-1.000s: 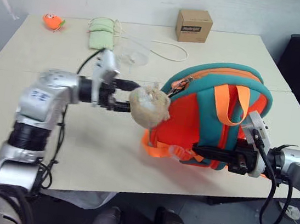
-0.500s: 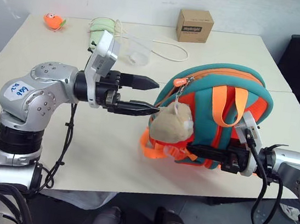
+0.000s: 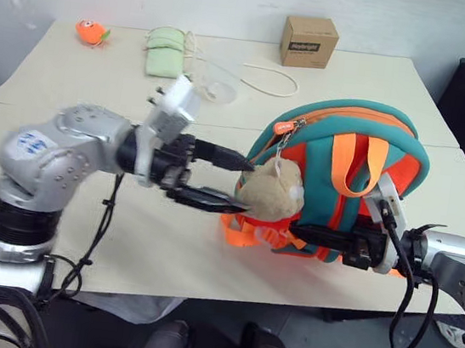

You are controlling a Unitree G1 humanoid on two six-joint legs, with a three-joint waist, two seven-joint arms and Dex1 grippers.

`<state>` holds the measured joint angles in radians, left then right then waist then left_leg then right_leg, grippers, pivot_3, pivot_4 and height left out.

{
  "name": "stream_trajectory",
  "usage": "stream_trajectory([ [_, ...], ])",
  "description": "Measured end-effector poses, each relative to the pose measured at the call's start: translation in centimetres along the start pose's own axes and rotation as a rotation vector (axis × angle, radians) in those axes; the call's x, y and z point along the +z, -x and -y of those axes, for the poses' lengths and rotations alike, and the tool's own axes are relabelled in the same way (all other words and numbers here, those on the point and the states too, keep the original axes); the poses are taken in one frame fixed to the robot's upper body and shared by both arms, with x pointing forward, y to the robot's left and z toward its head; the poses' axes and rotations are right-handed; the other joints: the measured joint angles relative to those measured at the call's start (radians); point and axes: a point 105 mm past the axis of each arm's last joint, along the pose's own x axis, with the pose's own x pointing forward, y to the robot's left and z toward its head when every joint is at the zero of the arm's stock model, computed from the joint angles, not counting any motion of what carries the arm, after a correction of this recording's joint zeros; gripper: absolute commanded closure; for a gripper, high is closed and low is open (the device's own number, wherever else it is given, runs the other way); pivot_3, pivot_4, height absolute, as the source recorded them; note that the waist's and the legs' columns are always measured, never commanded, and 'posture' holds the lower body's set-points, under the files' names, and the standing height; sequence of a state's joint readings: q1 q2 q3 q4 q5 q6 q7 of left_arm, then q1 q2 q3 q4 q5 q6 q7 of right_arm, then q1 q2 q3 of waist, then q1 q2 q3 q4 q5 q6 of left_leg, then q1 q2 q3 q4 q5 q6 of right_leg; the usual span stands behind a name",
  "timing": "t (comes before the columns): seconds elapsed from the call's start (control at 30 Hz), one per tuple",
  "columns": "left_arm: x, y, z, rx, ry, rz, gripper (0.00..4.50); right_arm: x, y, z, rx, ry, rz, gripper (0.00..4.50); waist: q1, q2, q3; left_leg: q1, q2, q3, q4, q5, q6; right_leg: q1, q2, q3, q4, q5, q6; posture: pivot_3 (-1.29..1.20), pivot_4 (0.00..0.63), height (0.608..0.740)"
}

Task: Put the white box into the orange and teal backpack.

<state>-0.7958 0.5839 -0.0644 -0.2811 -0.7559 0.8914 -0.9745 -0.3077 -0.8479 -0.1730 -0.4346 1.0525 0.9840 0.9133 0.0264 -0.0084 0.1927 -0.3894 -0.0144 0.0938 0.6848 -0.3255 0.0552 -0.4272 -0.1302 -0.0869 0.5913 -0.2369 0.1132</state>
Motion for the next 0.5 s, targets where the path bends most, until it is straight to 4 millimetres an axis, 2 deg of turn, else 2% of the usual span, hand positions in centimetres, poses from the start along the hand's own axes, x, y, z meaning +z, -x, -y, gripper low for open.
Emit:
stream_trajectory([
  [0.13,-0.50,-0.60,0.32,-0.007,0.007,-0.010,0.90,-0.03,-0.03,-0.03,0.000,-0.001,0.002,4.47,-0.007,0.000,0.000,0.000,0.001,0.001,0.000,0.000,-0.001,0.000,-0.001,0.001,0.000,0.000,0.000,0.00,0.150,0.740],
  [0.17,-0.65,-0.75,0.35,-0.008,0.015,-0.005,1.07,-0.02,-0.06,-0.01,-0.001,-0.001,0.004,4.47,-0.006,0.000,0.000,0.000,0.001,0.000,0.000,0.000,-0.001,0.000,-0.001,0.001,0.000,0.000,0.000,0.00,0.150,0.740],
  [0.23,-0.92,-0.78,0.29,-0.001,0.030,-0.008,1.44,-0.03,-0.14,0.04,-0.003,-0.004,0.011,4.47,-0.003,0.000,0.000,0.000,0.001,0.000,0.000,0.000,-0.001,0.000,-0.001,0.000,0.000,0.000,0.000,0.00,0.150,0.740],
  [0.37,-0.98,-0.81,0.15,0.012,0.034,-0.004,2.63,-0.03,-0.11,0.14,-0.007,-0.010,0.014,4.47,-0.003,0.000,0.000,0.000,0.001,0.000,0.000,0.000,-0.001,0.000,-0.001,0.001,0.000,0.000,0.000,0.00,0.150,0.740],
  [0.5,-0.97,-0.67,0.09,0.019,0.034,-0.001,3.57,-0.03,-0.10,0.19,-0.012,-0.011,0.015,4.47,-0.003,0.000,0.000,0.000,0.001,0.000,0.000,0.000,-0.001,0.000,-0.001,0.000,0.000,0.000,0.000,0.00,0.150,0.740],
])
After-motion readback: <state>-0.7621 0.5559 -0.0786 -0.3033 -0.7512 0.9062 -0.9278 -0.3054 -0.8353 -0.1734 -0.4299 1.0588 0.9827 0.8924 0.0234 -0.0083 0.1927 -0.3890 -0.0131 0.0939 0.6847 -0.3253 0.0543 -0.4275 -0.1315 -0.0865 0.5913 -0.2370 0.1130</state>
